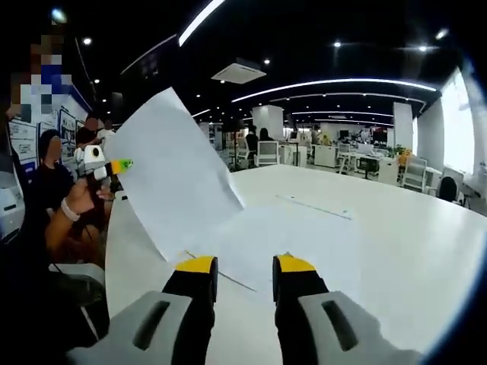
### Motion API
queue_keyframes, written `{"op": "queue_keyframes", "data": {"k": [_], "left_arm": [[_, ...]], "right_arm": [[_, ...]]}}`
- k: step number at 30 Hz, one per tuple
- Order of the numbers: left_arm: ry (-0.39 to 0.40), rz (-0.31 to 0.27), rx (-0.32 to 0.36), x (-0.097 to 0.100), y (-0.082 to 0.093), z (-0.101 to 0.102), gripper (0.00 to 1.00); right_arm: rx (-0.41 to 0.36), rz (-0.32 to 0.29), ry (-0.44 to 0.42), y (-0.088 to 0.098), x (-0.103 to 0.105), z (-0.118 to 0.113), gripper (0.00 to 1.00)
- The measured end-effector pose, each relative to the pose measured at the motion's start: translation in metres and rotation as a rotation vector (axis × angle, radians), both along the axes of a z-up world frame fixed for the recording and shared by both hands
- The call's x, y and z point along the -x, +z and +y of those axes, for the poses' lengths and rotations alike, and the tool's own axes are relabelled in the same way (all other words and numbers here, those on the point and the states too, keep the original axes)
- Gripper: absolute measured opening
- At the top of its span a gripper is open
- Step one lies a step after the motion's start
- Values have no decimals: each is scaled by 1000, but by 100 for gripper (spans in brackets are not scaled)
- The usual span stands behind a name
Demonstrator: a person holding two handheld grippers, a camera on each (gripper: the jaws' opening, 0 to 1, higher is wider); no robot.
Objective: Organize the stack of printing papers by aligning and flattening the scattered papers on the table
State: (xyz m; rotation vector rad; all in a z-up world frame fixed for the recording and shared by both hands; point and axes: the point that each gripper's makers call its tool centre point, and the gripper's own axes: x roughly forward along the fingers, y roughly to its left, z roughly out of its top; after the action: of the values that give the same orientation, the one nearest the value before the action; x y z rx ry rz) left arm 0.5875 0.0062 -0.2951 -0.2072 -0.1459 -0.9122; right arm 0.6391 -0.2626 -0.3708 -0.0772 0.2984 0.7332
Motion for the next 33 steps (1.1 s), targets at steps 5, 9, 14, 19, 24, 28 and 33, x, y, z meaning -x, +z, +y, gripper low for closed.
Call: {"op": "queue_keyframes", "data": {"k": [5, 9, 14, 19, 24, 28, 33], "left_arm": [[15, -5, 2, 1, 3, 7, 5], [34, -6, -2, 1, 3, 16, 5], [62, 8, -9, 2, -2, 28, 5], [93, 16, -20, -1, -5, 40, 5], [123, 21, -36, -3, -8, 48, 5], [149, 59, -41, -8, -19, 60, 5], [168, 76, -44, -11, -23, 71, 5]], "right_arm": [[2, 1, -1, -1, -1, 1, 25], [3, 0, 0, 0, -3, 1, 25], [6, 3, 3, -2, -5, 4, 25], [14, 5, 8, -4, -7, 8, 25], [19, 5, 11, -5, -8, 11, 25], [23, 8, 10, -6, -8, 11, 25], [30, 10, 11, -7, -10, 13, 25]]}}
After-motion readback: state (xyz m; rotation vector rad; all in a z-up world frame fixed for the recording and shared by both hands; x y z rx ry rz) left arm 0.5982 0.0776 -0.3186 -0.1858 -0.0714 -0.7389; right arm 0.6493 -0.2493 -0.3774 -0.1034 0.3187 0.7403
